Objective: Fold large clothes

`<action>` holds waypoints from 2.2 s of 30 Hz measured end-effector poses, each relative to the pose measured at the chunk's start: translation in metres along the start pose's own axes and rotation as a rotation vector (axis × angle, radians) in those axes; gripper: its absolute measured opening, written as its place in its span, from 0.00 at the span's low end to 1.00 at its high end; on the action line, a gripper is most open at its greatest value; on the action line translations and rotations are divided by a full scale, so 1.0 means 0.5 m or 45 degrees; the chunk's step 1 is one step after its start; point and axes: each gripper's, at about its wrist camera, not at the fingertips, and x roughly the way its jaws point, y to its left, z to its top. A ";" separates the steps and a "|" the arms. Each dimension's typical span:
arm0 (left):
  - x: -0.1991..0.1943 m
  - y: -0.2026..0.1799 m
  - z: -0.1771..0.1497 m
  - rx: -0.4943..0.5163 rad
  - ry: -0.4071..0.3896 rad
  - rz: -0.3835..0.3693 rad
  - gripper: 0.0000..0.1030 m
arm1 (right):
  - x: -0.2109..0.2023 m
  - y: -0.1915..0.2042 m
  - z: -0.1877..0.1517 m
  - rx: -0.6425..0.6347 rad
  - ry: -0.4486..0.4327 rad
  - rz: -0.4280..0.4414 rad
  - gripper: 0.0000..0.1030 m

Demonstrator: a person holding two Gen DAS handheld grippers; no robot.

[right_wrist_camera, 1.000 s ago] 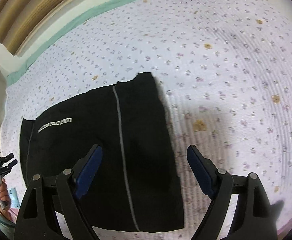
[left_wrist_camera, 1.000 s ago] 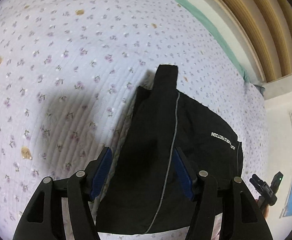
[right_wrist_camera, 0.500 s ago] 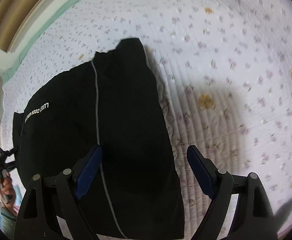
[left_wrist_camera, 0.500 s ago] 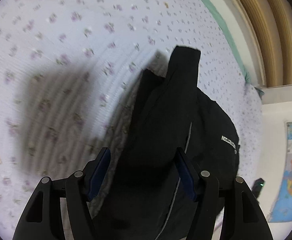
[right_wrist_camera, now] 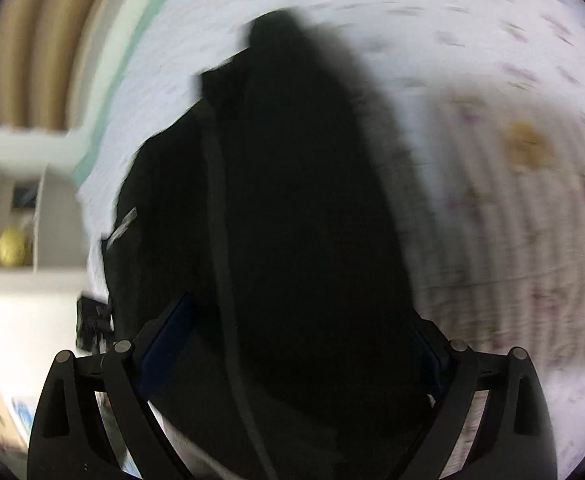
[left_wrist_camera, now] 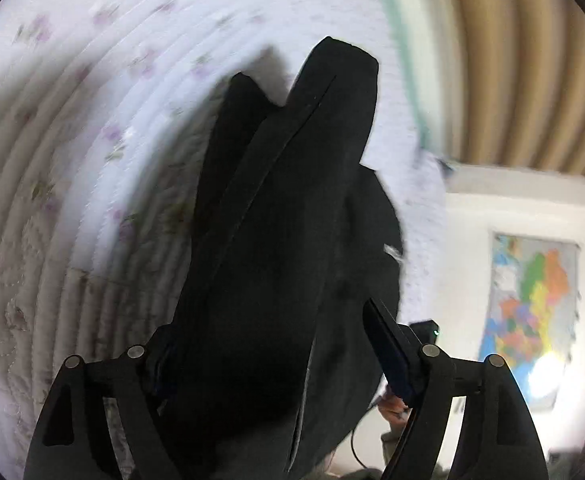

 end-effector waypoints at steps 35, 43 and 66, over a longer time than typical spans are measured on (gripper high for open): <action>-0.093 -0.319 -0.317 0.454 -0.146 0.000 0.43 | -0.119 0.249 -0.158 -0.518 -0.195 0.142 0.51; -0.097 -0.244 -0.409 0.339 -0.083 0.012 0.44 | -0.145 0.220 -0.206 -0.484 -0.122 0.085 0.51; 0.030 0.132 -0.465 0.243 -0.163 -0.180 0.56 | 0.054 0.036 -0.189 -0.401 -0.166 0.022 0.80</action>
